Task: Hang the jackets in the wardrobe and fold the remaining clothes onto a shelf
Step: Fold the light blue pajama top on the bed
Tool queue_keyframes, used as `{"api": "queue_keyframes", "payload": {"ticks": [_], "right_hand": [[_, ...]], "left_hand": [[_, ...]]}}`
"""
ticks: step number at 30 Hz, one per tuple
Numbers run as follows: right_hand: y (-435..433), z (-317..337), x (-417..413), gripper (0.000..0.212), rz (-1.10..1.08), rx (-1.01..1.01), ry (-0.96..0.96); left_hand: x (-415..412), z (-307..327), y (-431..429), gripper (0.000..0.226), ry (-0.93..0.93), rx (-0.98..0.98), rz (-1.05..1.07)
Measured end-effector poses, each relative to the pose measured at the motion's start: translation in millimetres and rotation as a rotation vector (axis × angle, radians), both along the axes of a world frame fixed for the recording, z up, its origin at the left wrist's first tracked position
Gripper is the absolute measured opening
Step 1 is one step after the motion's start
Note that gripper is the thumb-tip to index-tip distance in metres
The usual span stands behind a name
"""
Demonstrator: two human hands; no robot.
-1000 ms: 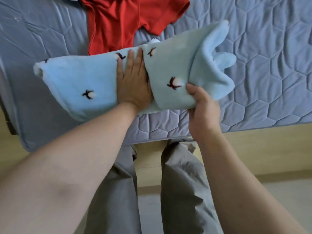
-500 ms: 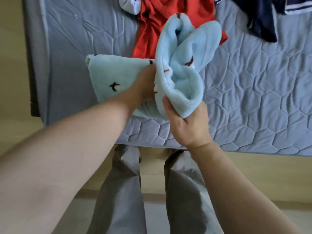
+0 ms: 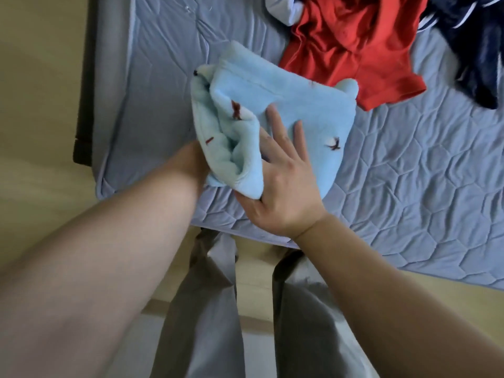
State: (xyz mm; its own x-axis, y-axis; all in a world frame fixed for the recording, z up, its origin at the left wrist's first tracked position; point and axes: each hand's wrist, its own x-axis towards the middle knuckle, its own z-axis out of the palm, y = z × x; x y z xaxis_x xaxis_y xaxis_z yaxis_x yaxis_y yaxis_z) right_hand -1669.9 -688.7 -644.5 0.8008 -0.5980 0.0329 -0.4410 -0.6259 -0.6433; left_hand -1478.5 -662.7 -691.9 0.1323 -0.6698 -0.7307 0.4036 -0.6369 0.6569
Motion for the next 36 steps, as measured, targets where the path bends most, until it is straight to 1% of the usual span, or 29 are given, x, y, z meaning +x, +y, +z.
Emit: {"api": "queue_keyframes", "payload": {"ticks": [1,2,3,5,6,7,8,10,11,12,13,14,15,16,17,18,19,20,21,22,23,24,25,27,29,31,34,36], "right_hand": [[1,-5,9,0.063,0.021,-0.024,0.063],[1,-8,18,0.062,0.066,-0.036,0.118],[2,-14,24,0.061,0.097,-0.052,0.164],[6,-21,35,0.059,0.203,-0.086,0.289],[9,-25,41,0.059,0.260,-0.100,0.377],[12,-27,47,0.057,0.303,-0.115,0.462],[15,-28,52,0.055,0.332,-0.109,0.532],[19,-26,60,0.053,0.357,-0.082,0.635],[19,-22,61,0.053,0.384,-0.084,0.671],[16,-17,62,0.051,0.417,-0.081,0.673],[12,-10,60,0.049,0.438,-0.056,0.639],[6,-3,56,0.044,0.402,0.004,0.540],[-2,3,50,0.039,0.297,0.064,0.401],[-12,6,43,0.036,0.118,0.071,0.251],[-22,8,37,0.035,-0.113,0.029,0.152],[-35,5,31,0.038,-0.366,-0.014,0.129],[-48,3,25,0.047,-0.611,0.020,0.167],[-61,-3,20,0.059,-0.829,0.189,0.236],[-72,-10,18,0.072,-1.015,0.478,0.286],[-78,-18,16,0.081,-1.145,0.792,0.288],[-80,-27,12,0.087,-1.205,1.032,0.266],[-80,-36,6,0.094,-1.226,1.158,0.251],[-79,-44,-1,0.099,-1.223,1.200,0.251],[-73,-60,-16,0.101,-1.217,1.204,0.204],[-68,-75,-29,0.105,-1.193,1.305,0.117],[-68,-83,-37,0.107,-1.180,1.414,0.070],[-73,-79,-43,0.089,-1.156,1.517,0.020],[-77,-56,-41,0.082,-1.109,1.579,-0.051]], "left_hand": [[5,-3,5,0.041,0.049,-0.062,0.022],[6,1,6,0.030,0.102,-0.033,0.098],[12,3,8,0.046,0.201,0.007,0.191],[25,9,13,0.076,0.474,-0.062,0.190],[31,16,13,0.090,0.545,-0.049,0.179],[38,16,14,0.091,0.491,-0.009,0.165],[40,9,16,0.080,0.326,0.056,0.139],[31,3,14,0.048,-0.111,0.155,0.108],[25,-4,12,0.040,-0.277,0.208,0.104],[19,-11,10,0.039,-0.378,0.261,0.081],[15,-15,8,0.047,-0.441,0.317,0.061],[11,-19,8,0.065,-0.490,0.390,0.037],[8,-22,7,0.089,-0.535,0.456,0.027],[7,-24,7,0.110,-0.541,0.509,0.068],[6,-28,6,0.126,-0.501,0.553,0.143],[6,-31,4,0.137,-0.428,0.598,0.207],[7,-31,3,0.143,-0.331,0.636,0.224],[8,-32,3,0.141,-0.226,0.655,0.194],[11,-33,3,0.129,-0.139,0.642,0.152],[13,-35,3,0.110,-0.090,0.614,0.116],[15,-37,4,0.094,-0.077,0.584,0.087],[17,-39,4,0.085,-0.072,0.558,0.052],[18,-40,4,0.080,-0.060,0.534,0.014],[18,-43,3,0.068,0.000,0.474,-0.018],[18,-48,3,0.062,0.124,0.421,-0.019],[15,-50,2,0.059,0.237,0.399,-0.052],[14,-42,-1,0.065,0.367,0.386,-0.111],[21,-21,-1,0.071,0.383,0.369,-0.105]]}}
